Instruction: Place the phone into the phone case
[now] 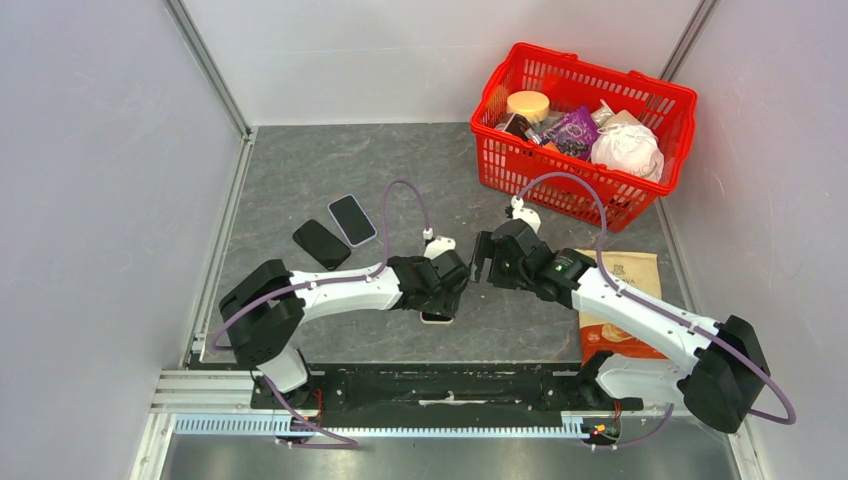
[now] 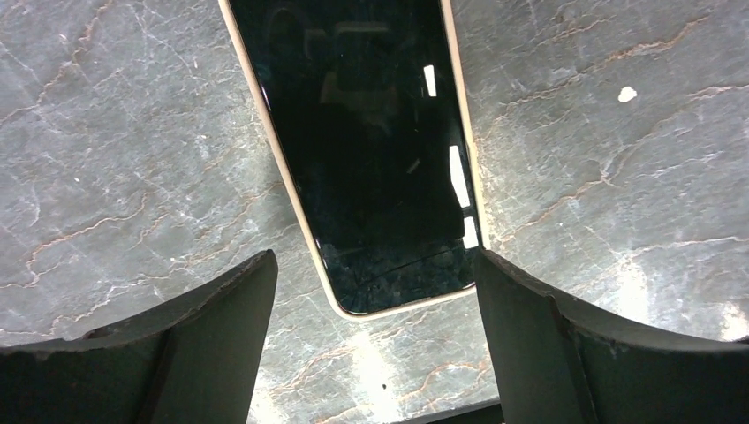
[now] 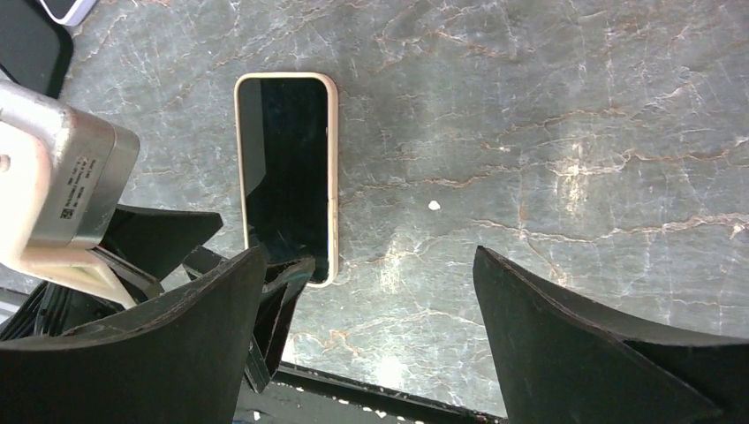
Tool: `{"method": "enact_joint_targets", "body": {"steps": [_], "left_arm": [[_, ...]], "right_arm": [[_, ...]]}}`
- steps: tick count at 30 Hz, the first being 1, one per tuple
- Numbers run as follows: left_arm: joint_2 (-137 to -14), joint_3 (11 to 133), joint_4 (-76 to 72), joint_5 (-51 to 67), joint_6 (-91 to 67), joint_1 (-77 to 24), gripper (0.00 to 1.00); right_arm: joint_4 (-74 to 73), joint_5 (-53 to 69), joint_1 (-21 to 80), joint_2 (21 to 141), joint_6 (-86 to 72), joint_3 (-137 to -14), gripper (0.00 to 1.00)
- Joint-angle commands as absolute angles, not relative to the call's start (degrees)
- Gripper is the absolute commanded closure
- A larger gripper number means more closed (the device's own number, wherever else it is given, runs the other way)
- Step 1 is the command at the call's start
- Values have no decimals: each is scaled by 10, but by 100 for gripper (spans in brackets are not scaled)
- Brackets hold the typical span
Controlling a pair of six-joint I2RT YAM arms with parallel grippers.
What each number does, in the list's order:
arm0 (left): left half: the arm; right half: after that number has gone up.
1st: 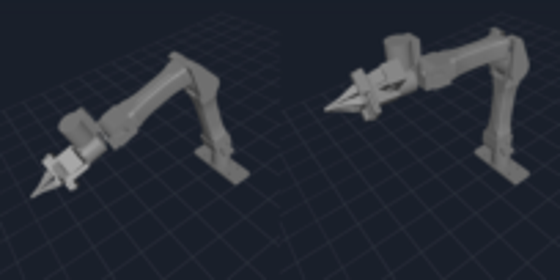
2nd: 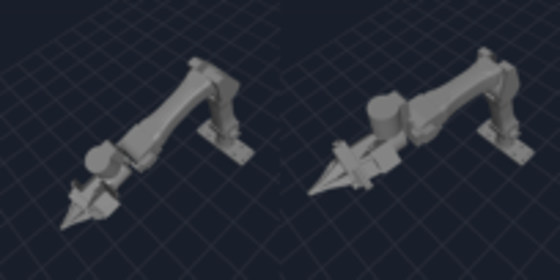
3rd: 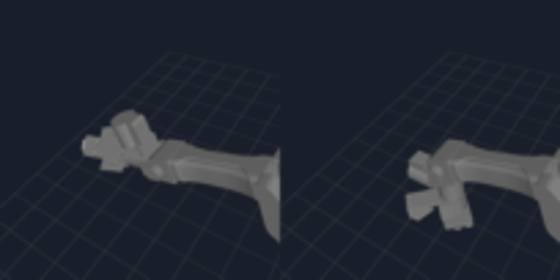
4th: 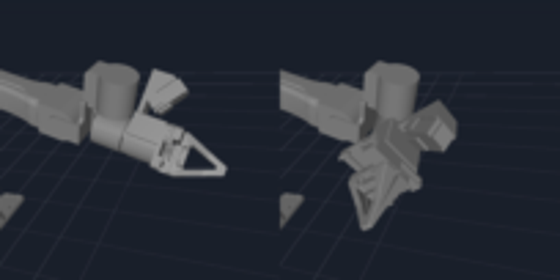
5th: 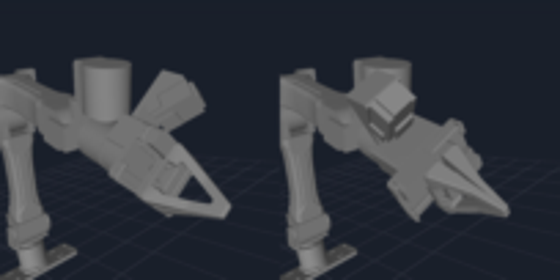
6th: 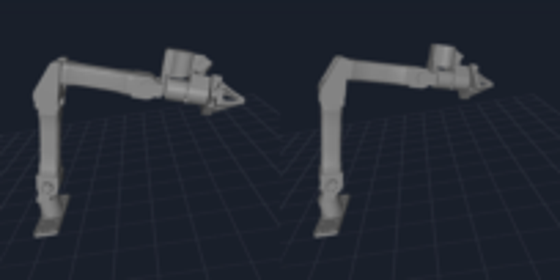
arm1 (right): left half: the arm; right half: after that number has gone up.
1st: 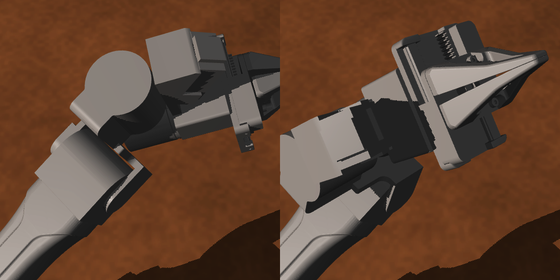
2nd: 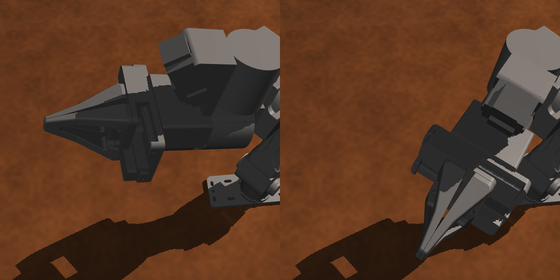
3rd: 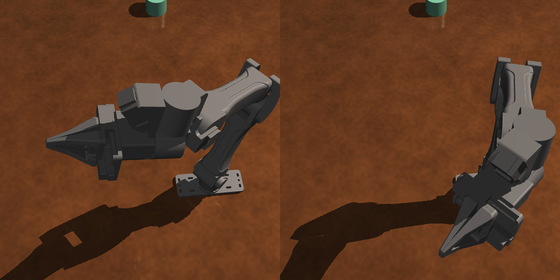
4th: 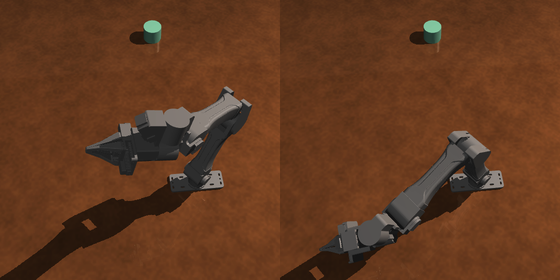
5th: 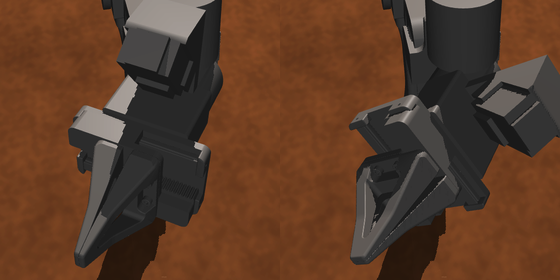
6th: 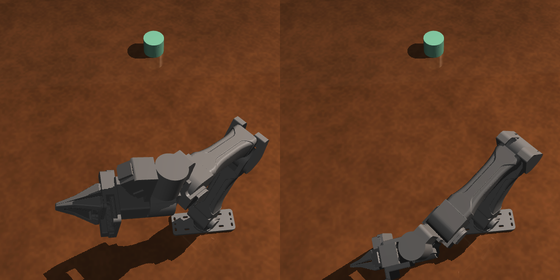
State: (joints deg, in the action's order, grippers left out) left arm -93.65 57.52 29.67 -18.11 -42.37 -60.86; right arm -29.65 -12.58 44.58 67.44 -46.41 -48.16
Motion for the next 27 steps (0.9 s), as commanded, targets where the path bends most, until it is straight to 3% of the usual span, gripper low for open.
{"method": "enact_joint_targets", "body": {"steps": [1,14,27], "left_arm": [[-952,607,313,-220,-420,-628,11],[-981,611,247,-199,-443,-625,9],[-1037,637,300,-248,-461,-622,8]], "right_arm": [[-283,-130,446,655,-468,-479,5],[-286,-132,446,635,-467,-465,5],[-314,-162,446,579,-467,-467,5]]}}
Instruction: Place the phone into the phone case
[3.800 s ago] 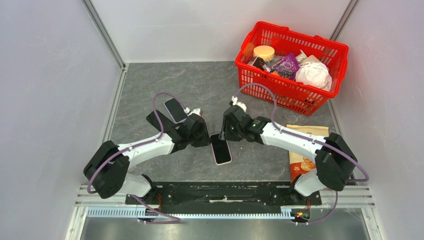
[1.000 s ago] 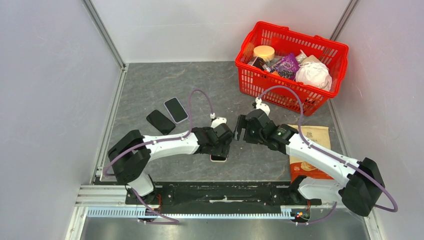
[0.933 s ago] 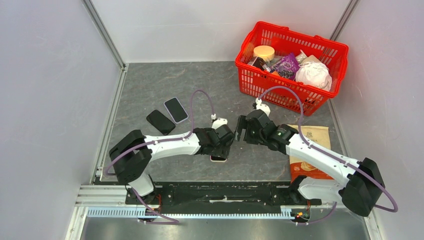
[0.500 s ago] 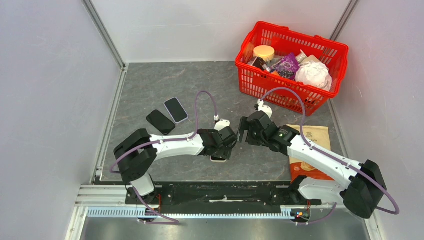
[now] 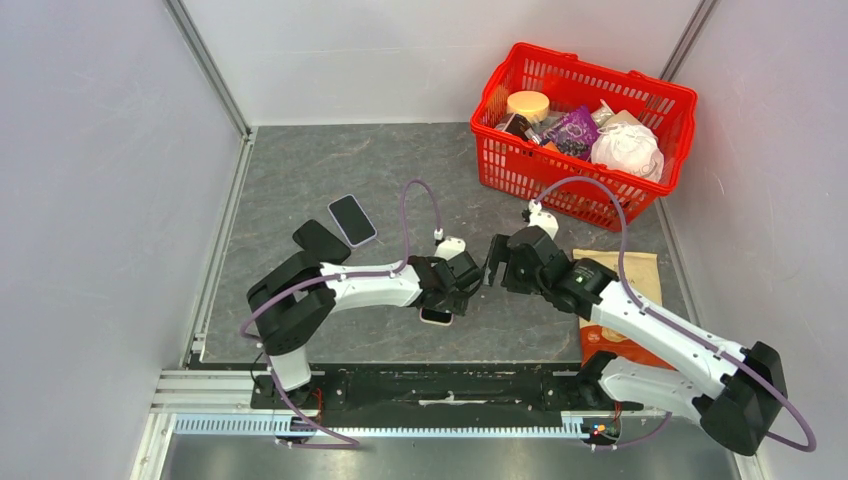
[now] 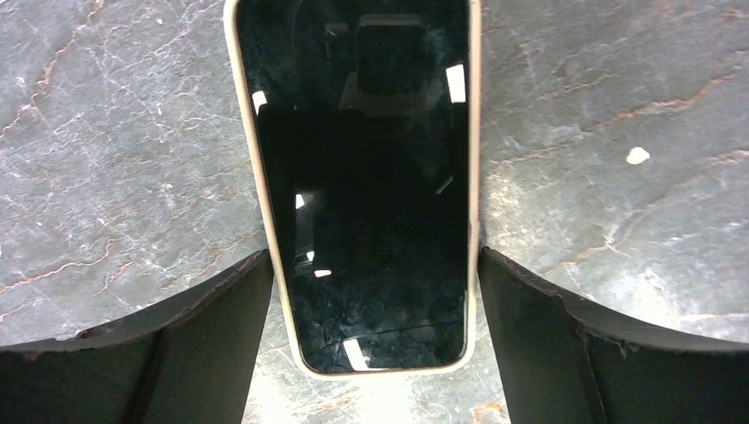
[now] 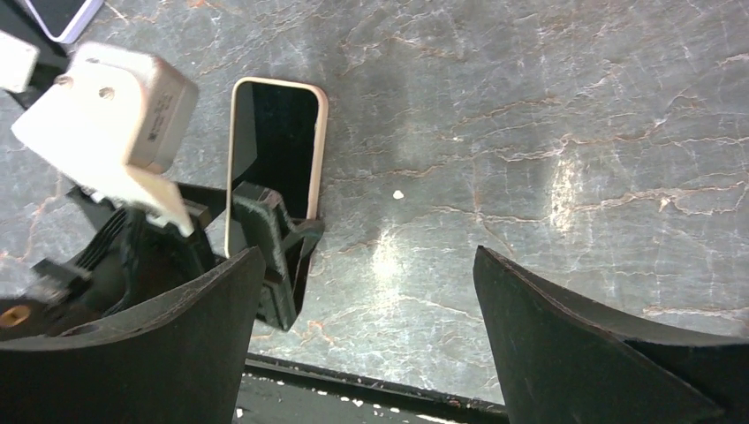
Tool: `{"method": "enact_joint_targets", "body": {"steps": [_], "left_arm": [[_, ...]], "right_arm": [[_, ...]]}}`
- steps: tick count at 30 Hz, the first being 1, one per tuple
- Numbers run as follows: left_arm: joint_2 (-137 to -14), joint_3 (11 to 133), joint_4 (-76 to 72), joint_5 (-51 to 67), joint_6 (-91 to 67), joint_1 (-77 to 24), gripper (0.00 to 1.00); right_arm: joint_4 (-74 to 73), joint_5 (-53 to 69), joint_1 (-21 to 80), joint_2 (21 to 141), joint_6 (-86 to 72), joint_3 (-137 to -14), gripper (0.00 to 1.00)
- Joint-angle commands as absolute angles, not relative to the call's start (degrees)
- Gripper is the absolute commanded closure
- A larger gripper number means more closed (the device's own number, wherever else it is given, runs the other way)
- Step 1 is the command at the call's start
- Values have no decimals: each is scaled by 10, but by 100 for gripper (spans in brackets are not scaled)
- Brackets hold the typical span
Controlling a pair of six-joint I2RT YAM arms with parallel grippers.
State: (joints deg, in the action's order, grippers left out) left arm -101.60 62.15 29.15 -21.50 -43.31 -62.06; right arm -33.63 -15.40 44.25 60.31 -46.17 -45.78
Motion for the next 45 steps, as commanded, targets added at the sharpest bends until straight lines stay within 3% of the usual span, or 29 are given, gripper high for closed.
{"method": "enact_joint_targets", "body": {"steps": [1,4,6,11,13,26,36,38,41,45], "left_arm": [[-1039,637,302,-252,-462,-621,8],[-1044,630,298,-253,-463,-616,8],[-1044,624,287,-251,-461,-610,13],[-1035,632,267,-243,-457,-550,47],[-1032,640,251,-231,-451,-509,52],[-1190,901,284,-240,-448,-324,60],[-1255,989,317,-240,-452,-276,58],[-1254,982,317,-233,-452,-275,48],[-1242,967,308,-226,-452,-275,19],[-1215,954,299,-231,-442,-274,13]], "right_arm": [[-316,-163,446,576,-467,-467,5],[-323,-169,446,567,-468,-468,5],[-328,-177,446,558,-470,-469,5],[-345,-198,446,532,-474,-473,6],[-349,-203,445,524,-474,-474,6],[-362,-191,446,525,-472,-474,6],[-367,-184,446,520,-472,-459,5],[-367,-182,446,525,-469,-460,5],[-366,-179,439,534,-467,-466,3],[-366,-177,445,537,-464,-469,1]]}}
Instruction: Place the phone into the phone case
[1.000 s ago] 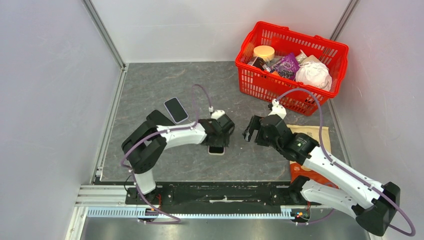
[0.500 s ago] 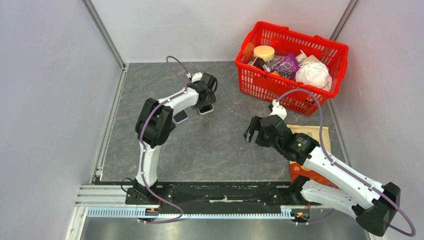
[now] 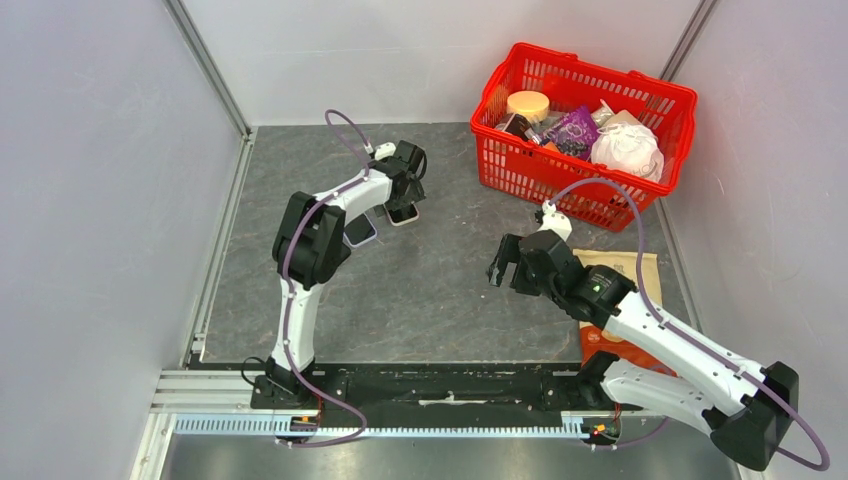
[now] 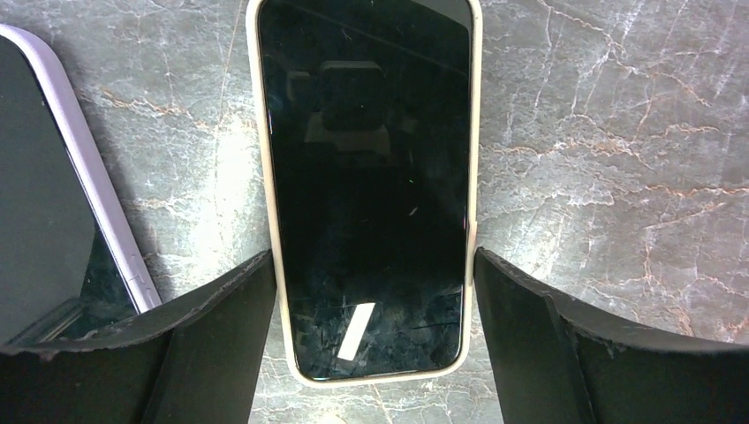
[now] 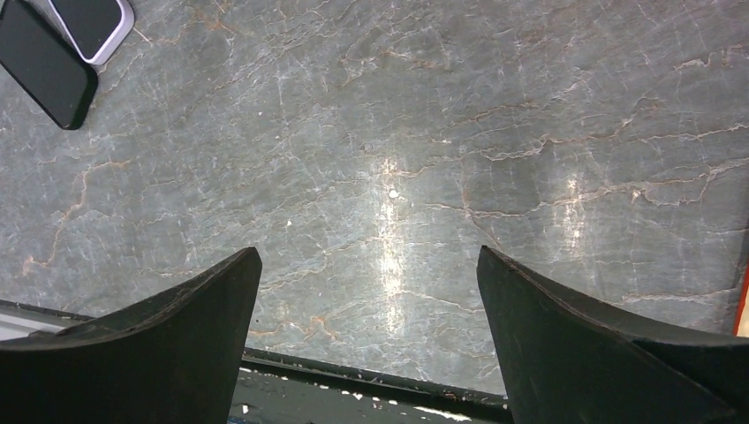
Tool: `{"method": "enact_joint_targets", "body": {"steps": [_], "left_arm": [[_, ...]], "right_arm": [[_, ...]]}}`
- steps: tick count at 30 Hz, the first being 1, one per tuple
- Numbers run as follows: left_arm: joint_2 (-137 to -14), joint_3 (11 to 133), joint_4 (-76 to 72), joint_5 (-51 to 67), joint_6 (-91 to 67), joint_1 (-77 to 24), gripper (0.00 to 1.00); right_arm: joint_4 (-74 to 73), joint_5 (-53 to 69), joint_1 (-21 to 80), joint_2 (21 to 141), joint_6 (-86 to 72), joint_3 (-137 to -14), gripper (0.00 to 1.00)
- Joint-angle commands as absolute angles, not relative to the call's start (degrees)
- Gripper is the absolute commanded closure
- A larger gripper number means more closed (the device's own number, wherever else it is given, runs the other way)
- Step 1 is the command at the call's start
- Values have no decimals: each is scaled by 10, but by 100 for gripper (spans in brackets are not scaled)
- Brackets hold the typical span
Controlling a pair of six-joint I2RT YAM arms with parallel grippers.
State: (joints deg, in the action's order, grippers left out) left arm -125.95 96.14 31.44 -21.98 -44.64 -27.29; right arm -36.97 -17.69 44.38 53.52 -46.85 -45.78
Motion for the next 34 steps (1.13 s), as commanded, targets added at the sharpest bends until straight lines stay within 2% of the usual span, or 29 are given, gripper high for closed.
{"method": "enact_joint_targets", "body": {"steps": [1,8,12,25,34], "left_arm": [[-1206,952,298,-233,-439,-274,12],[-1149,928,294,-228,-420,-275,11],[-1086,866,276,-202,-409,-283,10],[-825,596,247,-219,-389,-463,9],[-757,533,249,-214,-371,-474,9]], "right_arm": [[-367,-178,445,537,-463,-470,1],[-367,-187,446,537,-462,-472,1],[-366,-199,445,539,-462,-477,1],[-328,-225,446,539,-457,-473,1],[-313,-238,445,539,-465,-468,1]]}}
